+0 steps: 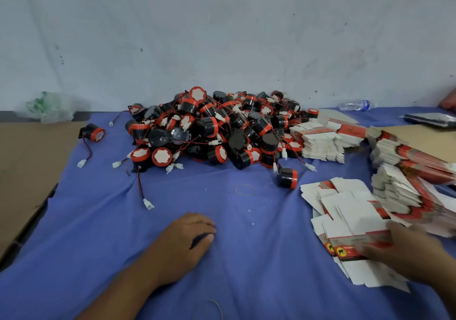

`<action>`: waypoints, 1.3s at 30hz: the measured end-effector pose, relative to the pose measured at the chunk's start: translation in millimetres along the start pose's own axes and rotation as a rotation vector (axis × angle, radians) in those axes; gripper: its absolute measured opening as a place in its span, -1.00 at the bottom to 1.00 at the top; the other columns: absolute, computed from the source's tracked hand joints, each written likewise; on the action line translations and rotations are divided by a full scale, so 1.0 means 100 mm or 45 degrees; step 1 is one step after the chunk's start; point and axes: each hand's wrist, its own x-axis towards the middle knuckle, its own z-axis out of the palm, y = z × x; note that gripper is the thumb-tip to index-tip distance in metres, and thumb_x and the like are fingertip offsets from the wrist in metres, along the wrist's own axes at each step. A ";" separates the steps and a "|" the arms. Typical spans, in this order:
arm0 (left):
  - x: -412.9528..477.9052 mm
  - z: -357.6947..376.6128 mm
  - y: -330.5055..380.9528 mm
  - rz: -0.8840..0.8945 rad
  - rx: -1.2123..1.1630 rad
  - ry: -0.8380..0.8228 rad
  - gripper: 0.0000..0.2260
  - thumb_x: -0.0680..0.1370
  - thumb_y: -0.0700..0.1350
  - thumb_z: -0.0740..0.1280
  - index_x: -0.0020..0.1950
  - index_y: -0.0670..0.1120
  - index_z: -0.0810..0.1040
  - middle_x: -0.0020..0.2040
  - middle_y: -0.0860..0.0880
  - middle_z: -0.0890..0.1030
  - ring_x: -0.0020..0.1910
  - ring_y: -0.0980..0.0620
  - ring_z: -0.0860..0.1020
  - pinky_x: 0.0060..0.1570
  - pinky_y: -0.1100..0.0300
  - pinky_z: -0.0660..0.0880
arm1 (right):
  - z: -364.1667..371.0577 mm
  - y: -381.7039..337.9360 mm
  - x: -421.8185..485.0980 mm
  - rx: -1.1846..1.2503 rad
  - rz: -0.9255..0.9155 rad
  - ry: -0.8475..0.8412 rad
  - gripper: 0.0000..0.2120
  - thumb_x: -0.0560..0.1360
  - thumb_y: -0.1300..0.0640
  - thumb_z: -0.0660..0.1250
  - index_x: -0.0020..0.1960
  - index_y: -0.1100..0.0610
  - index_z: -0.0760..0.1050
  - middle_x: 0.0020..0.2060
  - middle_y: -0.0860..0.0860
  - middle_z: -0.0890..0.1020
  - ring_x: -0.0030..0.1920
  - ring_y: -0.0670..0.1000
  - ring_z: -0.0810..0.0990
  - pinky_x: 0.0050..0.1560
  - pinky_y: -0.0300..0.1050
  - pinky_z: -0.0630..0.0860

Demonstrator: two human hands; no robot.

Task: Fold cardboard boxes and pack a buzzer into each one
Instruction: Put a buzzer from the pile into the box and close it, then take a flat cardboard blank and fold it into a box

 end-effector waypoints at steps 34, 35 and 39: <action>0.01 -0.01 -0.02 0.029 -0.057 0.036 -0.82 0.60 -0.07 0.30 0.09 -0.06 0.67 0.10 0.18 0.58 0.14 0.32 0.45 0.17 0.42 0.36 | 0.13 -0.40 -0.07 -0.033 -0.089 -0.080 -0.44 0.53 -0.35 0.22 0.35 0.01 0.39 0.29 -0.02 0.50 0.21 -0.04 0.52 0.19 -0.19 0.47; 0.02 -0.01 -0.02 0.026 -0.053 0.044 -0.83 0.59 -0.08 0.31 0.09 -0.06 0.67 0.10 0.18 0.59 0.13 0.31 0.45 0.17 0.41 0.37 | 0.13 -0.45 -0.08 -0.055 -0.139 -0.051 -0.58 0.58 -0.27 0.19 0.27 -0.02 0.45 0.18 -0.06 0.56 0.13 -0.07 0.56 0.12 -0.22 0.48; 0.01 -0.01 -0.03 0.027 -0.056 0.048 -0.82 0.59 -0.06 0.30 0.09 -0.05 0.67 0.10 0.20 0.58 0.13 0.31 0.46 0.17 0.38 0.38 | 0.16 -0.64 -0.19 -0.397 -0.287 -0.005 -0.78 0.63 0.06 0.16 0.23 -0.03 0.49 0.08 -0.07 0.60 0.07 -0.07 0.62 0.05 -0.22 0.51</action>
